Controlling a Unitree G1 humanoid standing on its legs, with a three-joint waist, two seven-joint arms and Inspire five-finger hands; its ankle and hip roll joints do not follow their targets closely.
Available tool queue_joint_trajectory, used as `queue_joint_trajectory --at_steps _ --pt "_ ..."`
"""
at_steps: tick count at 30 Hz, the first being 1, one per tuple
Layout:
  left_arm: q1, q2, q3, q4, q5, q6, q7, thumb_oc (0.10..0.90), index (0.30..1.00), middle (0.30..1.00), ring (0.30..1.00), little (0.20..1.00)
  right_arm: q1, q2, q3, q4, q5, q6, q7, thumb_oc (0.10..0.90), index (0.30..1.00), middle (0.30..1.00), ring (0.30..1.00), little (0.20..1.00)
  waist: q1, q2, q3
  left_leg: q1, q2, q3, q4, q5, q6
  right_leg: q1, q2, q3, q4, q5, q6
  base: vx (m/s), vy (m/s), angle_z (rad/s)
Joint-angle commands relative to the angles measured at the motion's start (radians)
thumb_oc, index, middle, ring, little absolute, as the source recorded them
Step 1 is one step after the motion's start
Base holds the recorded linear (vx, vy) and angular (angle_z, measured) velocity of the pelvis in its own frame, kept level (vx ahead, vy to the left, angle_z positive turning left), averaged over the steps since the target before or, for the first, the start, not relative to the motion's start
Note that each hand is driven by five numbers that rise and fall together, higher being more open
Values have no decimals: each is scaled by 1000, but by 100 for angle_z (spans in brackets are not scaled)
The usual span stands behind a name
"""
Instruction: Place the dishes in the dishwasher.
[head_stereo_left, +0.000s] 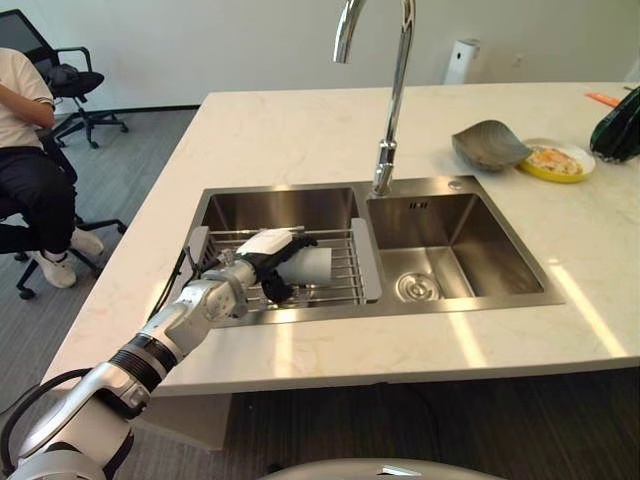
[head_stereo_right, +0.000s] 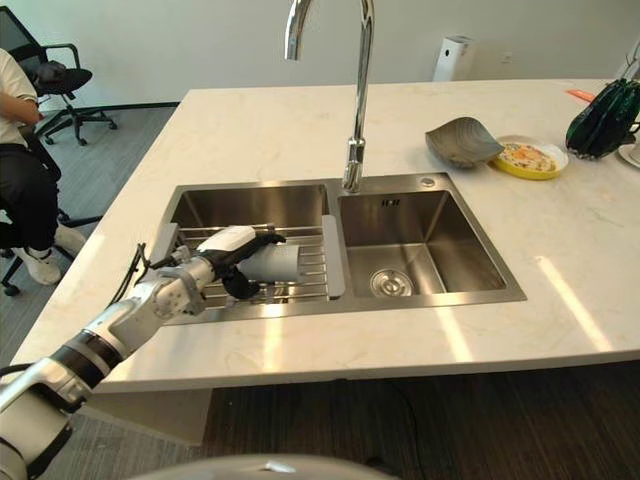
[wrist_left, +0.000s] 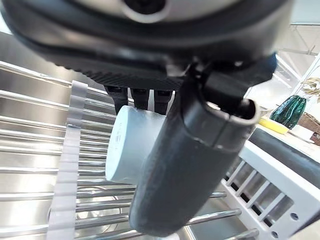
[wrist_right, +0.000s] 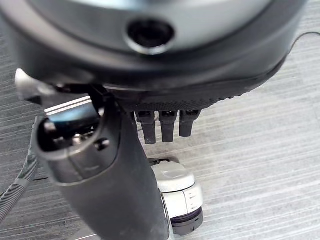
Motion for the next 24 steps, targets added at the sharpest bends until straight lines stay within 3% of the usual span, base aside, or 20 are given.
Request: queue_joint_trajectory --at_steps 1,22,24 --pt "-273 -13 24 66 29 -31 89 800 900 900 900 900 -31 -35 10 -12 36 -13 -11 800 900 900 900 900 11 -1 14 52 -28 -28 12 -100 30 -31 -31 -38 16 -34 76 0 0 0" --pt "-319 -73 -67 253 100 -4 104 800 900 900 900 900 -36 -40 9 6 42 -12 -30 800 900 900 900 900 -12 4 18 50 -30 -12 12 -106 32 -47 -33 -28 16 -30 79 0 0 0" --pt "-328 -82 -79 268 105 0 100 482 422 422 422 422 -37 -42 9 9 43 -12 -32 800 900 900 900 900 -13 6 19 52 -29 -11 12 -106 32 -46 -34 -28 16 -30 79 0 0 0"
